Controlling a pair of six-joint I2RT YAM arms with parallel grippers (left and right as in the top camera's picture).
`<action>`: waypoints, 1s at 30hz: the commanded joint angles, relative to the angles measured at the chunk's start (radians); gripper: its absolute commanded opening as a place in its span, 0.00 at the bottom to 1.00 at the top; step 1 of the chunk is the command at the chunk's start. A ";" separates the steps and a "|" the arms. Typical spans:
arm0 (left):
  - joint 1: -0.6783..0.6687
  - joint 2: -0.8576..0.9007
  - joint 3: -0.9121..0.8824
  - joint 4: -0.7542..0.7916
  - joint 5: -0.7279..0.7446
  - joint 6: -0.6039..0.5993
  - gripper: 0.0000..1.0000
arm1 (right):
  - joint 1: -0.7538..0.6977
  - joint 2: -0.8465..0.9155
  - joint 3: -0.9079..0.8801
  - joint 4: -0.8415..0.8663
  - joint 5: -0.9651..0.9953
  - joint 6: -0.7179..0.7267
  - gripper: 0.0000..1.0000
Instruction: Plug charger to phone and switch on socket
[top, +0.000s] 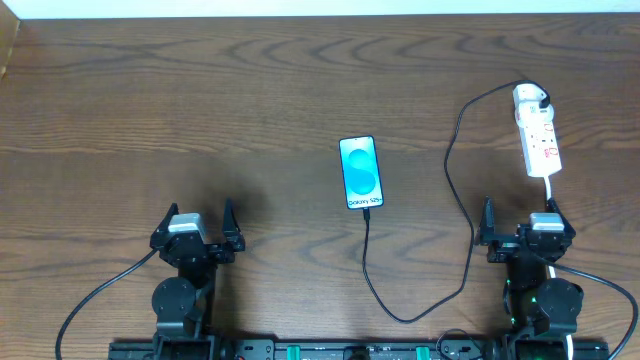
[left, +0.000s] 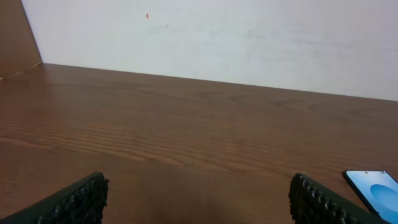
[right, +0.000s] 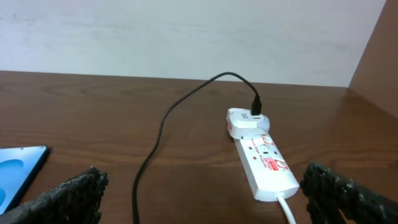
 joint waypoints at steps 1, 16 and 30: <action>0.005 -0.006 -0.023 -0.033 -0.006 0.006 0.93 | 0.000 -0.008 -0.001 -0.007 -0.011 -0.026 0.99; 0.005 -0.006 -0.023 -0.033 -0.006 0.006 0.93 | -0.022 -0.008 -0.001 -0.005 0.002 0.040 0.99; 0.005 -0.006 -0.023 -0.033 -0.006 0.006 0.93 | -0.022 -0.008 -0.001 -0.005 0.015 0.023 0.99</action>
